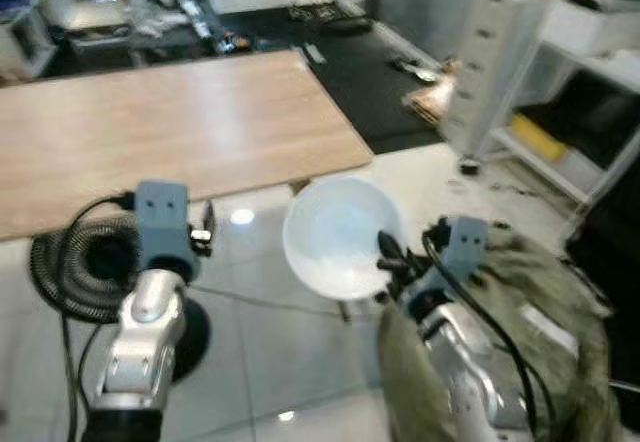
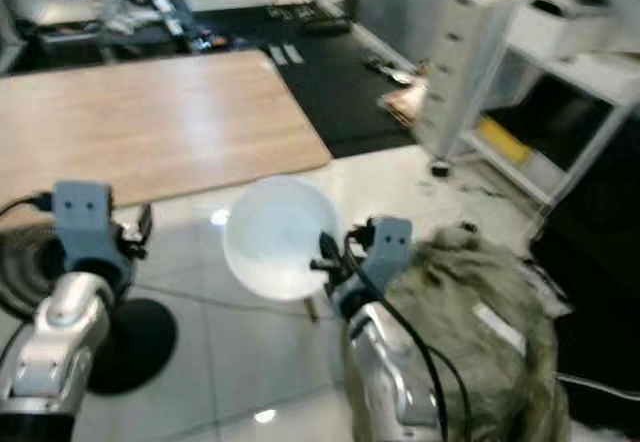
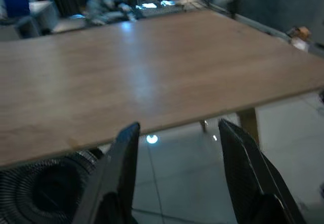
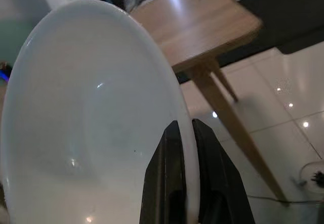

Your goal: Setting the table

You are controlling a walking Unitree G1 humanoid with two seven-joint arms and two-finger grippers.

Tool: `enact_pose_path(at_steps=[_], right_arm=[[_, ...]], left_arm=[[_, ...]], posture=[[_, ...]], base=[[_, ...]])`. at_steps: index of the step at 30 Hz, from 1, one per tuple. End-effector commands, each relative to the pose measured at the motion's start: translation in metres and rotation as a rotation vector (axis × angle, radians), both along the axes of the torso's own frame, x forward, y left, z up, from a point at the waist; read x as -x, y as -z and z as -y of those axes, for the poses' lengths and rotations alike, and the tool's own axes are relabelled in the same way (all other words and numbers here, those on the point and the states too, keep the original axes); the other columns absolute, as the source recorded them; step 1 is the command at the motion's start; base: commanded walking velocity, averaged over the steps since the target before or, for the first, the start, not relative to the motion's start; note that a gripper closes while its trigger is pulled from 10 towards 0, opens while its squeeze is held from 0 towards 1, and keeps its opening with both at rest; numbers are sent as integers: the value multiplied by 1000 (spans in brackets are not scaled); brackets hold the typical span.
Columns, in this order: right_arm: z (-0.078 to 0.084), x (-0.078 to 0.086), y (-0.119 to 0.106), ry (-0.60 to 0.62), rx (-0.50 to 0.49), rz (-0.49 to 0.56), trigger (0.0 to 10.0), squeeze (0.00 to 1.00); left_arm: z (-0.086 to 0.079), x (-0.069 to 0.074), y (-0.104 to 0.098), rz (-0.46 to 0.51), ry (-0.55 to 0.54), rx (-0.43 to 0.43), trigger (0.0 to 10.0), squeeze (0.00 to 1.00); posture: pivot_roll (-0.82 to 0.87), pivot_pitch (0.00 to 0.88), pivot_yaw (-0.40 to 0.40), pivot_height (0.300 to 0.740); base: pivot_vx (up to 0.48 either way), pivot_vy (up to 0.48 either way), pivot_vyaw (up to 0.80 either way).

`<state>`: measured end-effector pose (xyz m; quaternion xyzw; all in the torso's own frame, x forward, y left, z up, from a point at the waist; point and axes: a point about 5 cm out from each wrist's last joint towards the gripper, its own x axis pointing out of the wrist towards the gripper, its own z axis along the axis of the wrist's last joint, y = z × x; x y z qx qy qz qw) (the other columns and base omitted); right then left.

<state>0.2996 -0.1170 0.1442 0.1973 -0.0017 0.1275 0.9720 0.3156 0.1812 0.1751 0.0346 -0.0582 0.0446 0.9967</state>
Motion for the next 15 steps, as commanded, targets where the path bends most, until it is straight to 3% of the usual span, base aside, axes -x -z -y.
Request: enact_pose_path(at_steps=[1, 15], right_arm=[[-4, -1, -3, -3, -14, 7, 10000, 0], [-8, -2, -10, -36, -27, 40, 10000, 0]], left_arm=[[-6, 2, 4, -19, -24, -19, 10000, 0], [-6, 2, 3, -17, -24, -17, 10000, 0]], posture=[[-11, 0, 71, 740], [-10, 0, 75, 740]], base=[[480, 0, 0], [480, 0, 0]])
